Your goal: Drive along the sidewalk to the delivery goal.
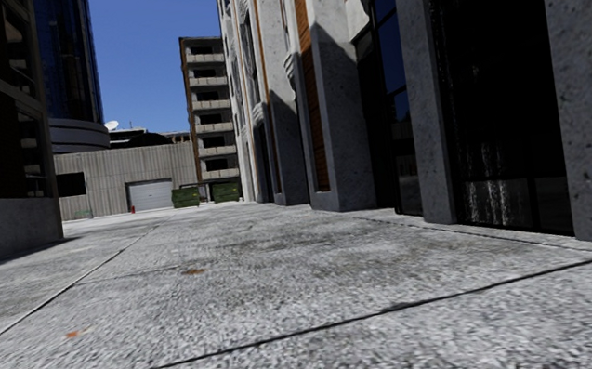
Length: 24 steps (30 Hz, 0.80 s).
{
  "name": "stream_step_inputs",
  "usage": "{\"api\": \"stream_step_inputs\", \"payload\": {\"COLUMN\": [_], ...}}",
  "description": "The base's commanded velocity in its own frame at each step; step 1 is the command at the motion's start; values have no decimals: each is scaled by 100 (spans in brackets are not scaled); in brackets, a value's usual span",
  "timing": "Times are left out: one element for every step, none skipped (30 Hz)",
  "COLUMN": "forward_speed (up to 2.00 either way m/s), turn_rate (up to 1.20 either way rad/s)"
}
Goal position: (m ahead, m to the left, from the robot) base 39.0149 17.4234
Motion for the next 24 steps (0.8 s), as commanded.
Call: {"api": "stream_step_inputs", "payload": {"forward_speed": [200, 200, 200, 200, 200, 200, 200, 200, 200, 200, 200, 200, 200, 200, 200, 200, 200, 200, 200, 200, 200, 200, 200, 200], "turn_rate": [120, 107, 72, 66, 50, 33, 15, 7, 4, 3, 2, 2, 2, 2, 2, 2, 2, 5, 5, 28, 52, 74, 93, 106]}}
